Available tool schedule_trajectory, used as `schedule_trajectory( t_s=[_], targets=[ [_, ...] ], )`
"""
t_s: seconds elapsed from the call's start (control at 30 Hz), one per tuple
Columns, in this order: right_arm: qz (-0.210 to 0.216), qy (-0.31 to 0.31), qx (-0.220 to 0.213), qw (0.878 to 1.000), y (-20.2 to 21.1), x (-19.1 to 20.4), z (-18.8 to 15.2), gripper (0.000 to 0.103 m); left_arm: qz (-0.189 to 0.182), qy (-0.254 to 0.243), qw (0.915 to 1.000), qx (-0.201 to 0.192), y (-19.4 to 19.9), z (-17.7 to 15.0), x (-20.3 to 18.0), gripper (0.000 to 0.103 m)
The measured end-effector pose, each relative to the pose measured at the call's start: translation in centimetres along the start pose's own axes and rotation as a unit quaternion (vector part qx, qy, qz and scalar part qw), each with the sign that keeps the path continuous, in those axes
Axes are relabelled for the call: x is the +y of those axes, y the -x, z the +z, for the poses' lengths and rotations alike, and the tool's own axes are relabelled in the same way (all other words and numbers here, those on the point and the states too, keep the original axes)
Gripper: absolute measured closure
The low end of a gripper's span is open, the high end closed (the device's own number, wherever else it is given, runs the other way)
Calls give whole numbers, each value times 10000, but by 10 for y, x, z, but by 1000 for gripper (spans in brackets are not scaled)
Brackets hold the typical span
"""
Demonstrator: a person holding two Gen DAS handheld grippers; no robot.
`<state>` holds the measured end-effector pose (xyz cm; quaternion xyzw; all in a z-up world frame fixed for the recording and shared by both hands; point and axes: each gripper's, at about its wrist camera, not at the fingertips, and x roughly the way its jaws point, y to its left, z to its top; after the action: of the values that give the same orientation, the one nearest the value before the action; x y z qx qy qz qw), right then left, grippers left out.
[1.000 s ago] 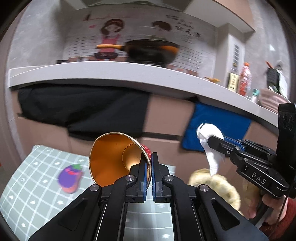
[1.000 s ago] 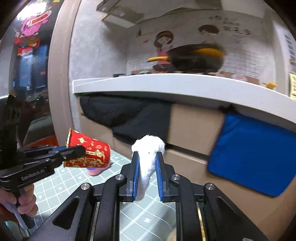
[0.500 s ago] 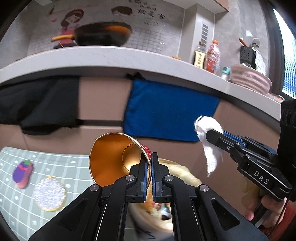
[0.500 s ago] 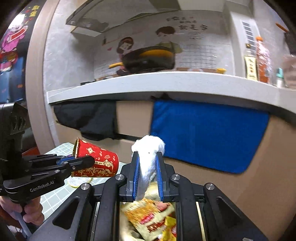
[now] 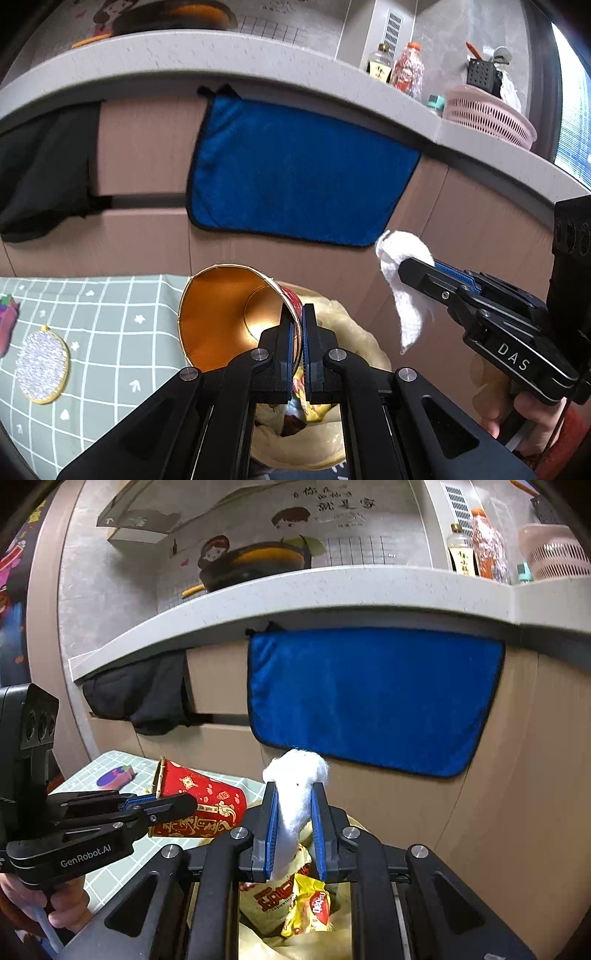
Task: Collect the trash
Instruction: 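Carry the red cup and white tissue over the bin and release both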
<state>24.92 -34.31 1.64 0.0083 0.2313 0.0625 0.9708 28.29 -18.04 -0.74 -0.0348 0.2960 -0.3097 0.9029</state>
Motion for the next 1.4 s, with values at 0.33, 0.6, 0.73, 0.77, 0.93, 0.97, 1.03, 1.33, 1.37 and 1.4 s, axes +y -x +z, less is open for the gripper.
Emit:
schedule_trajectory(
  t_s=[0.33,0.6,0.73,0.77,0.93,0.97,1.03,1.33,1.37,1.4],
  targets=[
    [-17,-98,241,9997,-16,-6,-16,88,-110,147,9995,270,-22,-7,4,99],
    [-34,-166,423,9990,-27,-9,-26,87,-143,186,9992,324,-28,-10,6,99],
    [-47,-224,501,9985,-33,-11,-30,87,-136,216,9990,366,-31,-10,8,99],
    [-49,-255,518,9983,-35,-11,-31,87,-140,225,9989,380,-32,-11,9,99],
    [-56,-417,597,9973,-41,-18,-33,85,-349,338,9982,363,-35,-11,15,95],
    [-94,-412,597,9973,-42,-19,-33,84,-453,360,9975,407,-36,-10,17,85],
    [-160,-464,625,9968,-42,-21,-34,75,-515,419,9965,499,-37,-8,22,61],
    [-164,-519,664,9963,-40,-11,-28,64,-133,892,9958,181,7,8,68,53],
    [-140,-493,640,9966,-39,-7,-25,64,0,854,9963,139,15,9,73,53],
    [-113,-468,611,9970,-39,-3,-23,64,206,803,9965,81,26,10,82,53]
  ],
)
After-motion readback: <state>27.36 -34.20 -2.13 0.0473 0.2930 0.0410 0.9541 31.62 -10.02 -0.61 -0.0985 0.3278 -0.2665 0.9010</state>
